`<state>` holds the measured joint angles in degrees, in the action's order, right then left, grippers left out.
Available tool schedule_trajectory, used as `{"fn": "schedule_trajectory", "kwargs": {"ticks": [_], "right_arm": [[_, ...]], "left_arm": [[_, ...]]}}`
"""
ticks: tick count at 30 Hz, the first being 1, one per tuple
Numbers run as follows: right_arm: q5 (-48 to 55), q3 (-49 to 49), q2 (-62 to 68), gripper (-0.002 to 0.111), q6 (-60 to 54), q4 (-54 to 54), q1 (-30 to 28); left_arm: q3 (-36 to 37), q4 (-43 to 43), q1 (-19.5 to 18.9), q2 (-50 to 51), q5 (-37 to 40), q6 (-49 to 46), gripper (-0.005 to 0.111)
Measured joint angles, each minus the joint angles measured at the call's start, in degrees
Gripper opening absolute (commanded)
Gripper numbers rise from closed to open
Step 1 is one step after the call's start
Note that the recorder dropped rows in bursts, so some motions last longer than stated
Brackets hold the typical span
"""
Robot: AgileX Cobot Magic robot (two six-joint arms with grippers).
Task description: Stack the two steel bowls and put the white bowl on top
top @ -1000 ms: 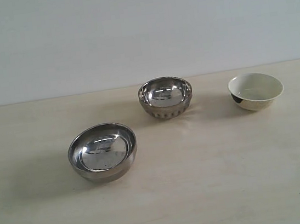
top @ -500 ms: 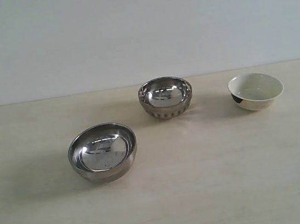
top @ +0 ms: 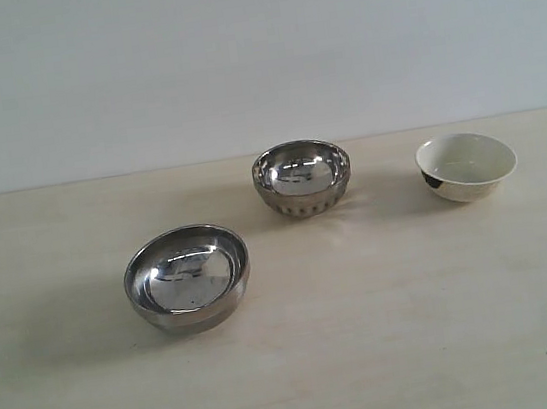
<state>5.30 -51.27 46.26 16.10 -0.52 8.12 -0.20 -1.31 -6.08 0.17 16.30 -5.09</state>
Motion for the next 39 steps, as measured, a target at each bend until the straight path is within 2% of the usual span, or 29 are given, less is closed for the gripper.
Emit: {"fn": "schedule_trajectory", "kwargs": {"ticks": [9, 12, 15, 19, 23, 32, 39], "right_arm": [[9.61, -0.53, 15.03, 0.095, 1.53, 8.18, 0.00], [11.59, -0.53, 18.52, 0.095, -3.46, 14.24, 0.00], [13.96, -0.56, 21.59, 0.095, -14.30, 23.65, 1.35], [16.54, -0.56, 26.98, 0.095, -27.91, 38.39, 6.31], [16.51, -0.56, 32.62, 0.095, -36.55, 47.82, 12.65], [8.65, -1.29, 45.86, 0.095, -41.03, 50.92, 27.11], [7.16, -7.98, 54.23, 0.095, -39.39, 51.25, 32.07]], "left_arm": [[0.00, 0.00, 0.00, 0.00, 0.00, 0.00, 0.004], [0.00, 0.00, 0.00, 0.00, 0.00, 0.00, 0.004], [0.00, 0.00, 0.00, 0.00, 0.00, 0.00, 0.004], [0.00, 0.00, 0.00, 0.00, 0.00, 0.00, 0.004], [0.00, 0.00, 0.00, 0.00, 0.00, 0.00, 0.004], [0.00, 0.00, 0.00, 0.00, 0.00, 0.00, 0.004], [0.00, 0.00, 0.00, 0.00, 0.00, 0.00, 0.004]]}}
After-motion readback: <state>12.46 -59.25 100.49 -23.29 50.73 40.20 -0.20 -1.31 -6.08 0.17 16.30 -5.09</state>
